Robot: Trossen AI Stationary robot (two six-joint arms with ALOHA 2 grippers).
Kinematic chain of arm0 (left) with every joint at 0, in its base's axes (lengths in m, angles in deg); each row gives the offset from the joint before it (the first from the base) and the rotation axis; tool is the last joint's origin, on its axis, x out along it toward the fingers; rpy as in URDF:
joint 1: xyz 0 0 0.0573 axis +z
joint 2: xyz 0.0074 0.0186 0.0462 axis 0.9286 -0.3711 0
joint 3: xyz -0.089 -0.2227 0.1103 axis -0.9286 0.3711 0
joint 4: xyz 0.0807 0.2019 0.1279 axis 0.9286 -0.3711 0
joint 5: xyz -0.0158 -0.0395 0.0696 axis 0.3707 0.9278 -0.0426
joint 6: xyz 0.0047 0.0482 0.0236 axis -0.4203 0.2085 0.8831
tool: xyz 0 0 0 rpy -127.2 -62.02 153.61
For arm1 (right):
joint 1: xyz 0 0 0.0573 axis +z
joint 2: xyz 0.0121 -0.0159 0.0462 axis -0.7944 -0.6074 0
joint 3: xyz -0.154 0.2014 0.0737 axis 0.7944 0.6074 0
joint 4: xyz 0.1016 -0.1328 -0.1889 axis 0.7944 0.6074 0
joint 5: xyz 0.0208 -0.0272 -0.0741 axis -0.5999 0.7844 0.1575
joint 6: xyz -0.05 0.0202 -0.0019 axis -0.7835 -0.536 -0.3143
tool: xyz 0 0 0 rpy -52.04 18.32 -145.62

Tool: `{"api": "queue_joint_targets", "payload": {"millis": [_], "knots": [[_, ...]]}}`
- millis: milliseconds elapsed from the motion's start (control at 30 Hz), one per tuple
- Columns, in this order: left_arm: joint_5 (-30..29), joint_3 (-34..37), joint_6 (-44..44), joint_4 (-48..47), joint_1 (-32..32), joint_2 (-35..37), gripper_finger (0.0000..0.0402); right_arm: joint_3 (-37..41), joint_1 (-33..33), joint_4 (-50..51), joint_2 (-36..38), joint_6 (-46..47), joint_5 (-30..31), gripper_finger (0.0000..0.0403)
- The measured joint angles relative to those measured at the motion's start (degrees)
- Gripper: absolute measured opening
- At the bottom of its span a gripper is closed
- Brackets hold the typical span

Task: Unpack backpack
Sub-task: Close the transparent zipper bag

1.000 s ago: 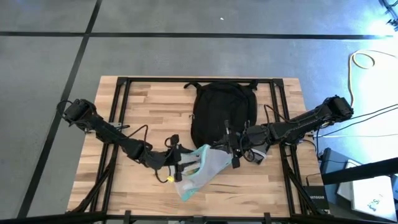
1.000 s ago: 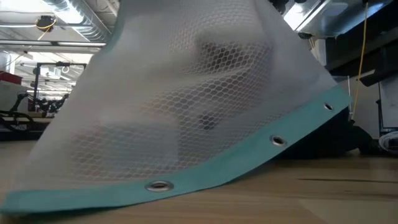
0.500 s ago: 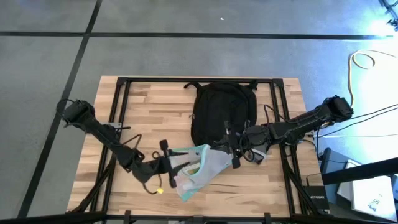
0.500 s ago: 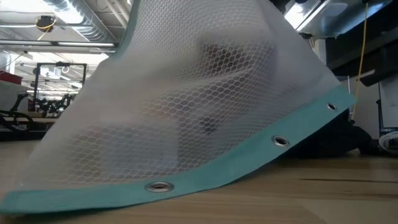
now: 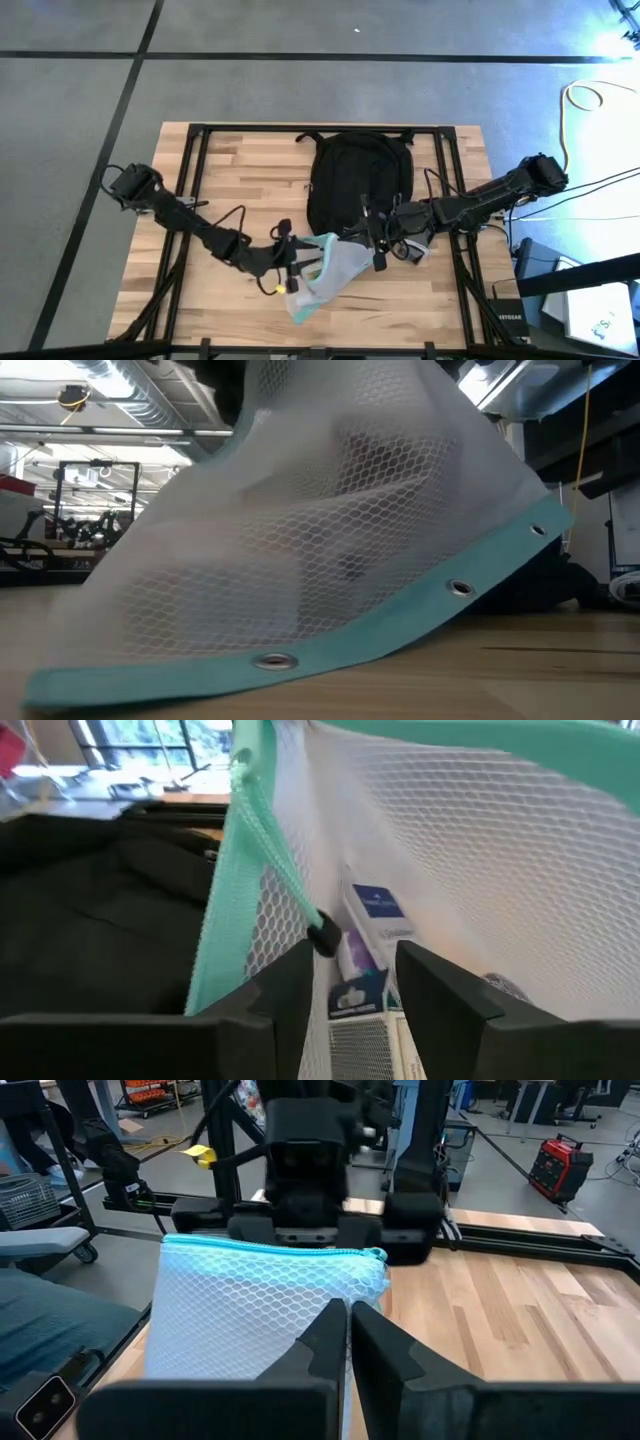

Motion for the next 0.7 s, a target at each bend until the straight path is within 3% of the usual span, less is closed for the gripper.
{"api": "queue_joint_targets", "payload": {"millis": [200, 700], "knots": [[4.9, 0.0, -1.8, 0.0, 3.0, 0.0, 0.0147, 0.0, 0.0, 0.0, -0.2, 0.0, 0.0, 0.0], [6.0, 0.0, -1.2, 4.1, 6.0, 0.0, 0.015, -0.1, 0.0, -0.6, -2.2, 0.2, -0.4, 0.0]]}}
